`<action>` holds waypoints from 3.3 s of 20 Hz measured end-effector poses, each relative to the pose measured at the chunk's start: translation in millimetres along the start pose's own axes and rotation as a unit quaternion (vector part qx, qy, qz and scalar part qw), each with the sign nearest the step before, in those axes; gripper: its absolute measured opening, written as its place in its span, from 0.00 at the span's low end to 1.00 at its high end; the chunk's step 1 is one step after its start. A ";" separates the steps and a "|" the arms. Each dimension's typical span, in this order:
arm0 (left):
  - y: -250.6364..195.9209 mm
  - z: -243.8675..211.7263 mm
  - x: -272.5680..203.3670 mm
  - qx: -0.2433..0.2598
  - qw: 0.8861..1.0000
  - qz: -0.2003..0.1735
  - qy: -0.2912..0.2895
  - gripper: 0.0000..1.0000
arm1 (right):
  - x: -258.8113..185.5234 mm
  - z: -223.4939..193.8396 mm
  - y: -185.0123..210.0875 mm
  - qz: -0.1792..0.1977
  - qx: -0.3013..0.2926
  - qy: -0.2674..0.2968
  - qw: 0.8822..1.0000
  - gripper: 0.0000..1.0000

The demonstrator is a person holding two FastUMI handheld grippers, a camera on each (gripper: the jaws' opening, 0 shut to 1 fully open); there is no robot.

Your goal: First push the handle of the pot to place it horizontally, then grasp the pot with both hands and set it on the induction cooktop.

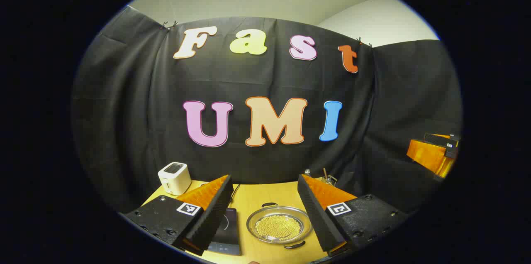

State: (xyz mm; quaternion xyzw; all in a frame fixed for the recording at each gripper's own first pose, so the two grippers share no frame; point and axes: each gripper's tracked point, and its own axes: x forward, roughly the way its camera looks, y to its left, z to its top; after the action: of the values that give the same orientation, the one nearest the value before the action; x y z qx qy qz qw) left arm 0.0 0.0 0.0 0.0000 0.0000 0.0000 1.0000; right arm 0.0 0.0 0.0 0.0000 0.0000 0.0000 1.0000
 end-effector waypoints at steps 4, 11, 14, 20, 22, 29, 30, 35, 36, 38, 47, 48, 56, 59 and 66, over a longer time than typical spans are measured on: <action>-8.0 5.6 0.6 0.006 1.000 -0.002 -0.011 0.95 | 0.6 -1.0 -3.3 0.012 0.015 0.002 1.000 0.99; -16.5 2.8 4.3 -0.005 1.000 0.020 -0.014 0.95 | 20.0 -3.6 -22.6 0.029 0.034 0.004 0.999 0.99; -16.7 -1.7 7.0 -0.014 0.999 0.032 -0.010 0.92 | 29.7 -9.3 -31.0 0.036 0.034 0.010 0.999 0.99; -18.7 -10.0 9.7 -0.009 0.998 0.060 -0.007 0.95 | 43.9 -22.0 -41.5 0.052 0.038 0.022 0.998 0.99; -23.2 -13.2 8.2 -0.007 0.998 0.064 -0.004 0.95 | 48.9 -30.1 -47.9 0.056 0.039 0.032 0.997 0.98; -35.1 -37.6 -2.7 -0.010 0.998 0.065 0.023 0.95 | 50.7 -52.9 -51.5 0.077 0.057 0.062 0.993 0.92; -33.8 -41.7 -5.7 -0.013 0.997 0.065 0.028 0.95 | 51.7 -53.2 -50.9 0.078 0.057 0.062 0.993 0.92; -15.5 -53.5 -10.5 -0.015 0.996 0.067 0.050 0.68 | 56.7 -56.7 -38.1 0.077 0.053 0.064 0.994 0.92; -8.8 -55.1 -10.6 -0.017 0.996 0.066 0.052 0.60 | 58.9 -56.5 -33.0 0.077 0.055 0.064 0.993 0.92; 7.7 -61.7 -11.2 -0.016 0.996 0.069 0.061 0.46 | 63.6 -61.1 -20.0 0.074 0.059 0.070 0.993 0.92; 92.3 -79.9 -15.1 0.009 0.992 0.091 0.087 0.19 | 70.9 -76.4 34.2 0.054 0.063 0.090 0.992 0.92; 98.1 -80.0 -14.6 0.009 0.992 0.092 0.083 0.19 | 71.0 -82.4 40.4 0.054 0.061 0.096 0.992 0.92; 136.6 -68.9 -14.9 0.025 0.993 0.101 0.048 0.70 | 64.9 -146.1 111.7 0.086 0.055 0.157 0.982 0.82; 148.7 -65.2 -14.8 0.040 0.993 0.104 0.037 0.98 | 65.7 -170.5 134.8 0.096 0.054 0.176 0.978 0.58; 168.0 -69.4 -9.8 0.056 0.993 0.099 0.035 1.00 | 68.9 -244.5 162.9 0.087 0.072 0.233 0.966 0.00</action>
State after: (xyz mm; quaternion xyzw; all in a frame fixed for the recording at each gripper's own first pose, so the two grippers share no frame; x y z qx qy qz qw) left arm -9.8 168.0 -69.4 0.0558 0.0351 0.0987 0.9929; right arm 68.9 162.9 -244.5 0.0724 0.2331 0.0871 0.9658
